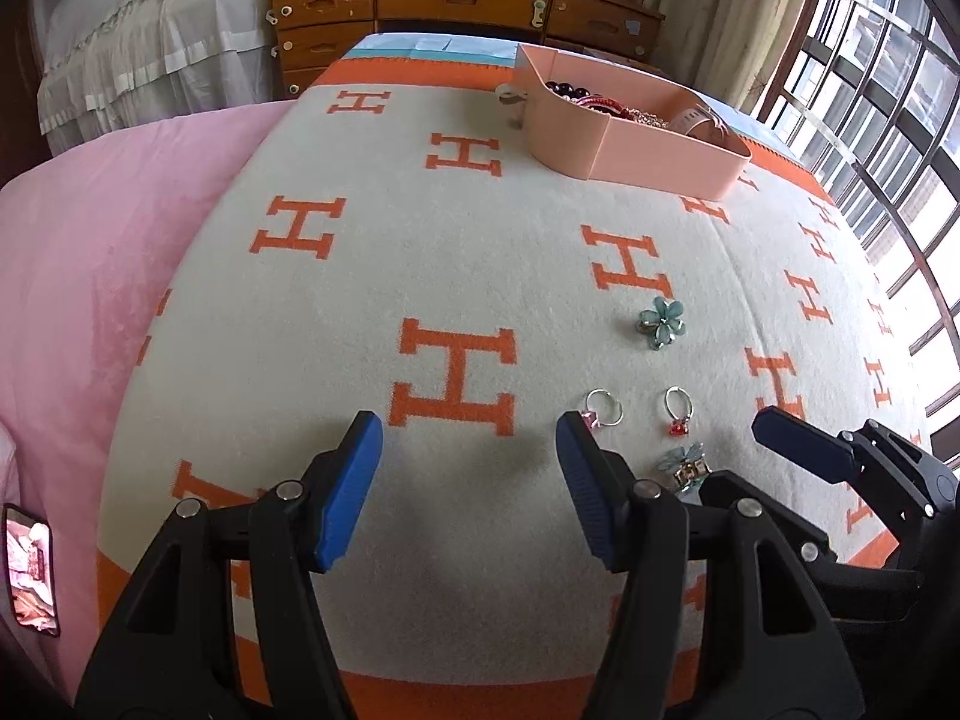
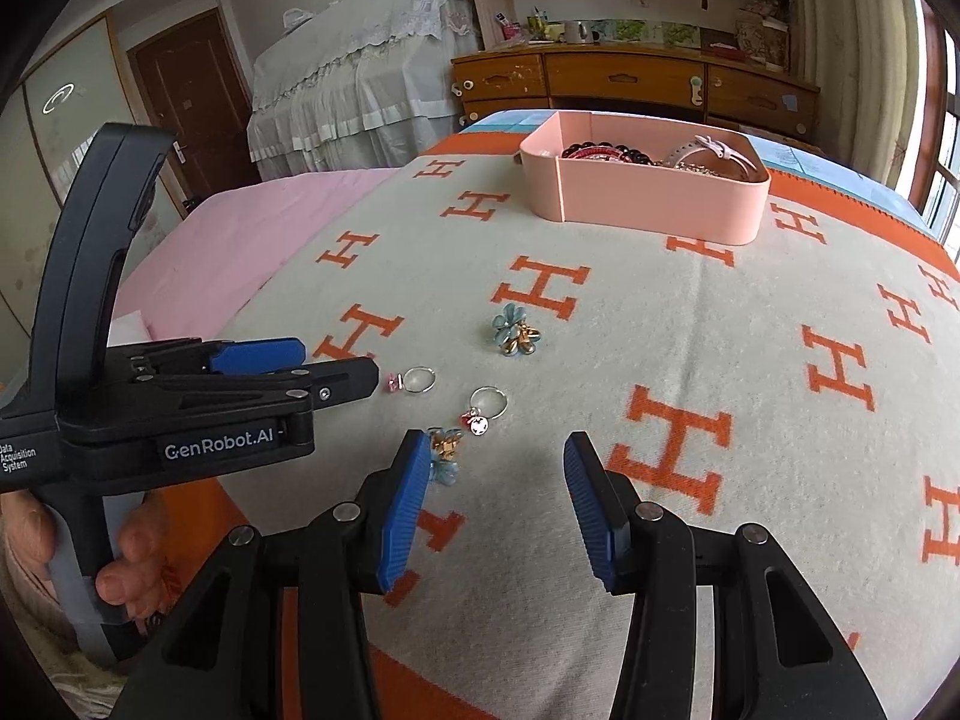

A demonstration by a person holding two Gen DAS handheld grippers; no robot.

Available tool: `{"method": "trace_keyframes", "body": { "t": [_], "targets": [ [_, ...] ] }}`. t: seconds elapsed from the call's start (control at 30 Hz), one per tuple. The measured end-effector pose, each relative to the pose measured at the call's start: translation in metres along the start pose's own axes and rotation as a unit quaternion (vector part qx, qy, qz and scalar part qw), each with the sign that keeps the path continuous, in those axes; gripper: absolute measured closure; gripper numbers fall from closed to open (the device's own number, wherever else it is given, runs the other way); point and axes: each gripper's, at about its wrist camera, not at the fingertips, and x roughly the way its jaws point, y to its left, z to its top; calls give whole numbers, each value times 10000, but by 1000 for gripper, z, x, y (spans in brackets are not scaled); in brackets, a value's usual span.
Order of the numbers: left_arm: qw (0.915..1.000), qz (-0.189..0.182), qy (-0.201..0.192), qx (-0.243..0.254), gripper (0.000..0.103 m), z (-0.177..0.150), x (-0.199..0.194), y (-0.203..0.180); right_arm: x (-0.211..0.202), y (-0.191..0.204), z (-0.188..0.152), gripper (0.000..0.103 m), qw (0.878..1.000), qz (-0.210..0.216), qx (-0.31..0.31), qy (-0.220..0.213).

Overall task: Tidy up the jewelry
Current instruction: 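Grasp the teal flower brooch with the left tool while the right tool grasps the small brooch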

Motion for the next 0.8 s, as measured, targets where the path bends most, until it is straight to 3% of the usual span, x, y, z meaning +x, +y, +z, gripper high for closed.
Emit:
{"method": "trace_keyframes", "body": {
  "t": [0.23, 0.47, 0.63, 0.8],
  "targets": [
    [9999, -60, -17, -91, 45, -1, -1, 4, 11, 21, -7, 56, 9989, 16, -463, 97],
    [9999, -119, -17, -106, 45, -1, -1, 4, 17, 33, -8, 83, 9975, -81, -699, 107],
    [9998, -181, -69, 22, 45, 6, -6, -3, 11, 20, -3, 85, 9992, 122, -356, 98],
    [9980, -397, -170, 458, 45, 19, -8, -26, -10, -9, 9, 85, 9996, 137, 143, -216]
  ]
}}
